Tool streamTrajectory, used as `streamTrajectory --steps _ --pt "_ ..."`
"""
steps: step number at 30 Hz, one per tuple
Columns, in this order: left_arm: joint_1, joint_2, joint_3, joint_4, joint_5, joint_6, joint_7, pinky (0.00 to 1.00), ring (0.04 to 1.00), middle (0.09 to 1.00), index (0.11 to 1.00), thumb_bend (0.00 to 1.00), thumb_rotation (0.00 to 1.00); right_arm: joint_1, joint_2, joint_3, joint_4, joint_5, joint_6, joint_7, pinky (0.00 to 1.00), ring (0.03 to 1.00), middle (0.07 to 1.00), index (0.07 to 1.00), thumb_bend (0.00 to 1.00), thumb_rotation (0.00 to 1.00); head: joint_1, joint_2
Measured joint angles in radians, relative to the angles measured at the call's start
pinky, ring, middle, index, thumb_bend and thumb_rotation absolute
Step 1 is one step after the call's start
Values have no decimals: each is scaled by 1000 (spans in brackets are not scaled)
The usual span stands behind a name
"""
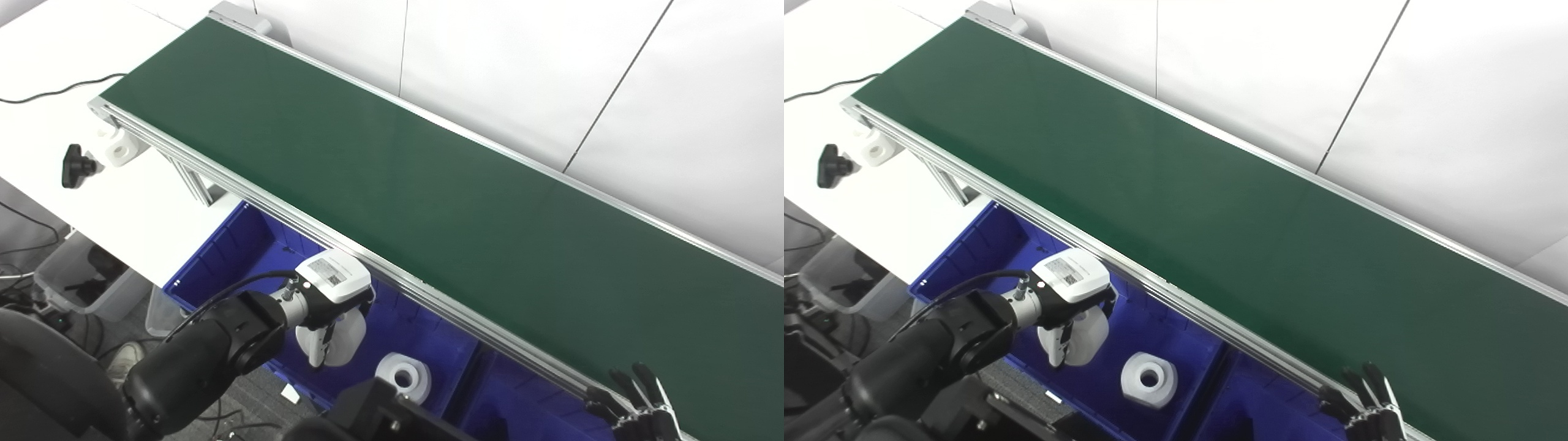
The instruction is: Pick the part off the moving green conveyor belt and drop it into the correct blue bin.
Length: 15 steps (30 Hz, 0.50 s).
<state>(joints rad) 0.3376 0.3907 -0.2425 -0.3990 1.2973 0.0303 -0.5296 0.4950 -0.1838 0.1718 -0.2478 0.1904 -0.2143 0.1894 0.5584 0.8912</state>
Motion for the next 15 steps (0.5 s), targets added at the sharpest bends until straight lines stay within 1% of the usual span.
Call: streamTrajectory --steps 1,2,3,4,5,6,7,9,11,15 --pt "0 -5 0 -2 34 4 0 288 394 465 508 522 0 -1 0 0 0 0 0 0 681 721 848 909 893 887 0 0" --pt "0 -11 0 -2 58 11 0 448 557 623 611 838 176 -2 0 0 0 0 0 0 680 721 848 910 899 885 0 0" --pt "2 -19 0 -2 82 17 0 462 571 636 620 862 194 -3 0 0 0 0 0 1 680 721 848 910 899 885 0 0" --pt "2 -24 0 -2 99 19 0 501 612 671 637 919 254 -4 0 -1 0 0 0 1 681 721 848 910 900 883 0 0" --pt "3 -27 -1 -2 108 19 0 529 638 692 647 953 306 -5 0 -1 0 0 0 2 681 721 848 910 901 882 0 0" --pt "4 -28 -1 -3 110 18 0 549 657 706 653 977 351 -5 -1 -1 0 0 0 2 682 721 847 911 900 884 2 0" --pt "5 -28 0 -6 110 18 0 540 651 703 650 987 377 -6 -1 -1 0 1 0 2 683 722 847 911 900 882 2 0" --pt "9 -28 1 -21 109 17 1 511 638 698 652 988 421 -6 -1 -1 0 1 0 2 682 721 845 911 897 879 2 0" --pt "13 -28 3 -48 106 17 0 509 640 699 660 979 458 -6 -1 -1 0 1 0 2 682 721 845 911 896 880 0 2" --pt "23 -43 11 -122 104 16 -32 481 616 692 653 969 473 -6 -2 -1 0 1 0 2 684 722 842 912 900 879 5 2"
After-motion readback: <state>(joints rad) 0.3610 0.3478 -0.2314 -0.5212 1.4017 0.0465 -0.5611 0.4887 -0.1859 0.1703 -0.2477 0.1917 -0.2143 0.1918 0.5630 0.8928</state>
